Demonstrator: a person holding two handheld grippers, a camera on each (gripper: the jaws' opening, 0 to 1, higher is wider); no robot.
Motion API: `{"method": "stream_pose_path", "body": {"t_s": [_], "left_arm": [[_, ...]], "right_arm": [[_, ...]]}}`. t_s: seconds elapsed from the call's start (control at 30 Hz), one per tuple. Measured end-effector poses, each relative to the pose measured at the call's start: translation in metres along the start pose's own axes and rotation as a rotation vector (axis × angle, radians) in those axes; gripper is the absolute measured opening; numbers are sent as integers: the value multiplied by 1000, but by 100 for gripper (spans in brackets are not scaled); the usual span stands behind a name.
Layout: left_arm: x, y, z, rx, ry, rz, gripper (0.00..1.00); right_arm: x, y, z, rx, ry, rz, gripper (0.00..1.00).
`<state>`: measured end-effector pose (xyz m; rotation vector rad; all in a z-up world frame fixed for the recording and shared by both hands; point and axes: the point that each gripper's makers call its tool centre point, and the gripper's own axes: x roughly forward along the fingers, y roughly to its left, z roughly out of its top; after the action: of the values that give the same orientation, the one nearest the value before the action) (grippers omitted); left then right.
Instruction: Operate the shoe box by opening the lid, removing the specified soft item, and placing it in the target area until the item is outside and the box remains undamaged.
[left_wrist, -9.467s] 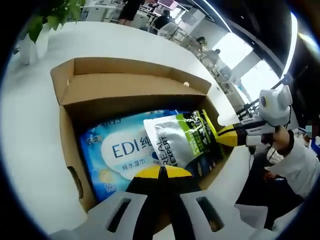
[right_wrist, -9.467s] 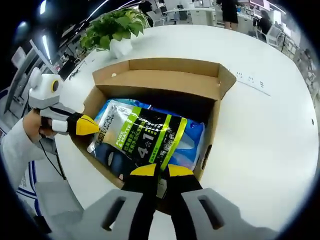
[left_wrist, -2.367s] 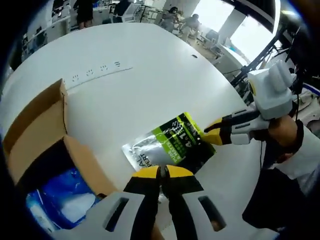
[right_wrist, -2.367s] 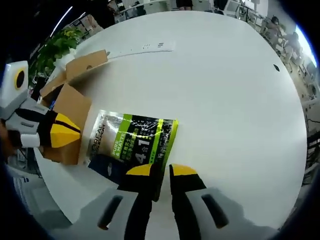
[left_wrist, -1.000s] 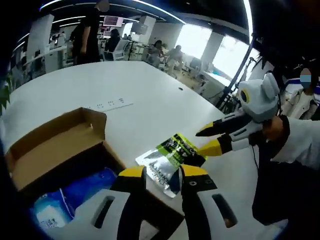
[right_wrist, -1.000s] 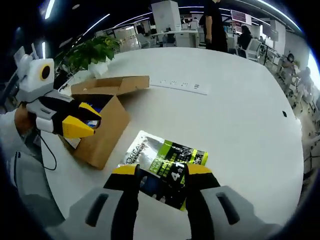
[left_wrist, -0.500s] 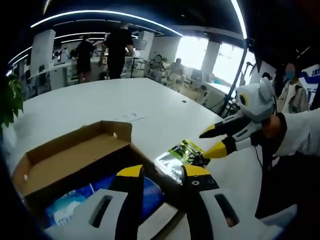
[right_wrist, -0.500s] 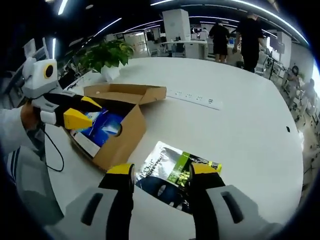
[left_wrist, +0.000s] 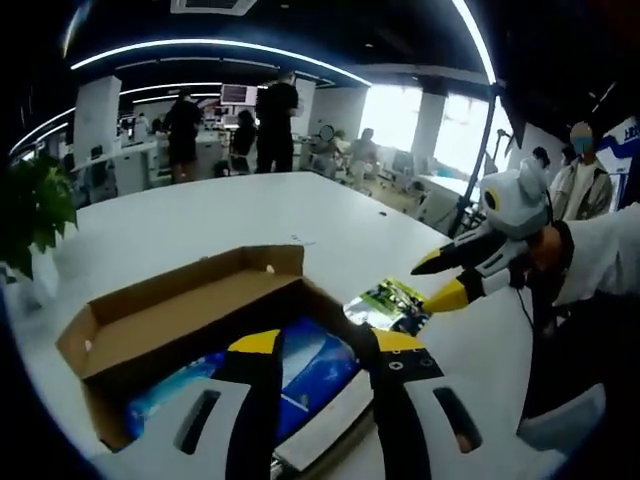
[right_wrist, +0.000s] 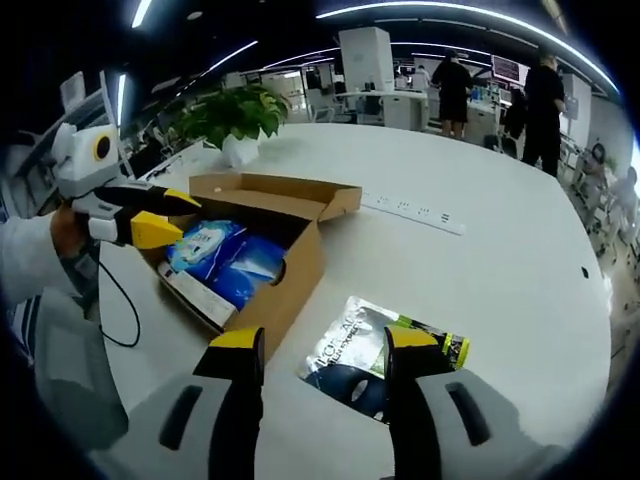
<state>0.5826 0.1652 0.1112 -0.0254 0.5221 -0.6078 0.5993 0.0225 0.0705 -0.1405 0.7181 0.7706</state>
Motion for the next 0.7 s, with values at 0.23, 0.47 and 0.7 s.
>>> {"method": "stream_pose_path", "body": {"t_s": [0.23, 0.47, 0.7], "left_arm": [[-22, 18, -1, 12, -41, 35, 34], [-43, 37, -10, 16, -48, 79, 33], [-60, 53, -16, -1, -58, 109, 33]], "right_arm": [[0, 13, 8, -12, -25, 10, 46], [5, 27, 12, -20, -35, 20, 45], [11, 41, 19, -29, -41, 32, 45]]}}
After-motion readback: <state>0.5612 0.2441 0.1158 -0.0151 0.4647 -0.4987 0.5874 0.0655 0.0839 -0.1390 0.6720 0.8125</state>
